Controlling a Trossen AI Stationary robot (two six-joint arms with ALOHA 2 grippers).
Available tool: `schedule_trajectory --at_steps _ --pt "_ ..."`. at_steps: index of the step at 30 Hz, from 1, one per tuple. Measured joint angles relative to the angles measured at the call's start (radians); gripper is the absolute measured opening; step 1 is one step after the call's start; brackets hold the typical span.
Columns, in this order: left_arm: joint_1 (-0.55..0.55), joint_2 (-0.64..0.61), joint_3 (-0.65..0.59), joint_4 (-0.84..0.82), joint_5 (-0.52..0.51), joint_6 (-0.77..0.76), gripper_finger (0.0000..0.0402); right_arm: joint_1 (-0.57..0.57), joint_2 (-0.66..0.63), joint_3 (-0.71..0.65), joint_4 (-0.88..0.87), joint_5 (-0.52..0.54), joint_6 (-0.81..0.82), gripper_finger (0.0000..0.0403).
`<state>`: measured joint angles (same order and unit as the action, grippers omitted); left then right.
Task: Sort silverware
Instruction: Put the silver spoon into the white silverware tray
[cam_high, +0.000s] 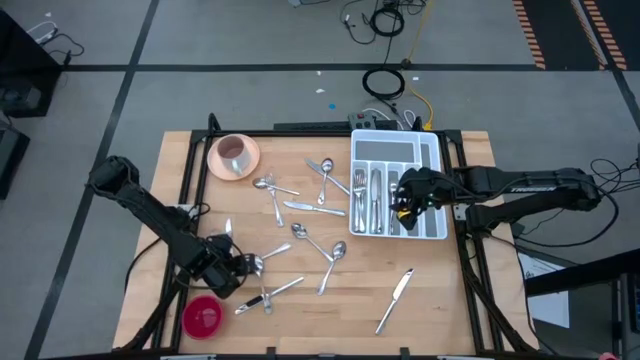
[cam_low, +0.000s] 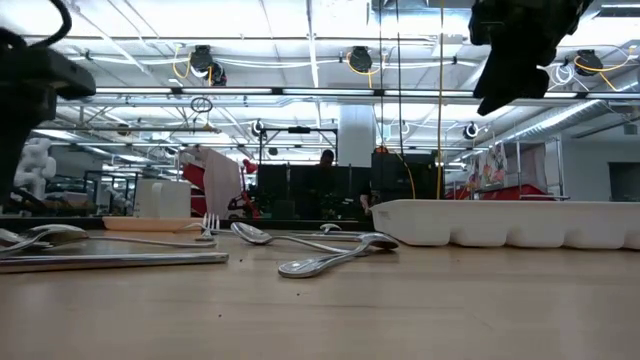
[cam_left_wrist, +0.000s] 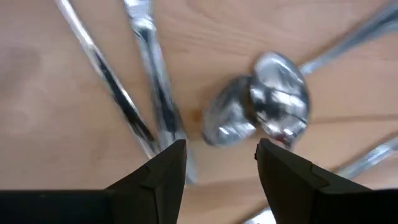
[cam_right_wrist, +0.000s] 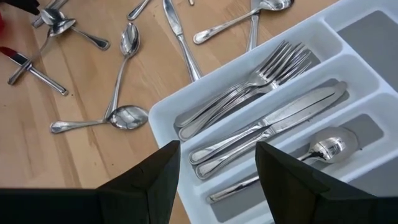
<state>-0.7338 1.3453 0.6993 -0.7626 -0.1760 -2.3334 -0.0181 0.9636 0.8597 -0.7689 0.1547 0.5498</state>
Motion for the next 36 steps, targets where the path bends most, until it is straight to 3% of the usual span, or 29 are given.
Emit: schedule_trajectory --at_steps 13,17,25,36 --pt "0.003 0.0 -0.112 0.181 -0.057 0.012 0.0188 0.0 0.019 0.0 0.002 0.001 0.014 0.0201" --pt "0.01 0.0 -0.132 0.187 -0.067 0.013 0.015 0.0 0.019 0.0 0.001 0.002 0.014 0.0201" --pt "0.013 0.0 -0.144 0.214 -0.13 0.052 0.002 0.0 0.019 0.0 0.001 0.002 0.04 0.0201" --pt "0.013 -0.002 -0.139 0.231 -0.138 0.081 0.0004 0.0 0.02 0.0 0.001 0.037 0.041 0.0201"
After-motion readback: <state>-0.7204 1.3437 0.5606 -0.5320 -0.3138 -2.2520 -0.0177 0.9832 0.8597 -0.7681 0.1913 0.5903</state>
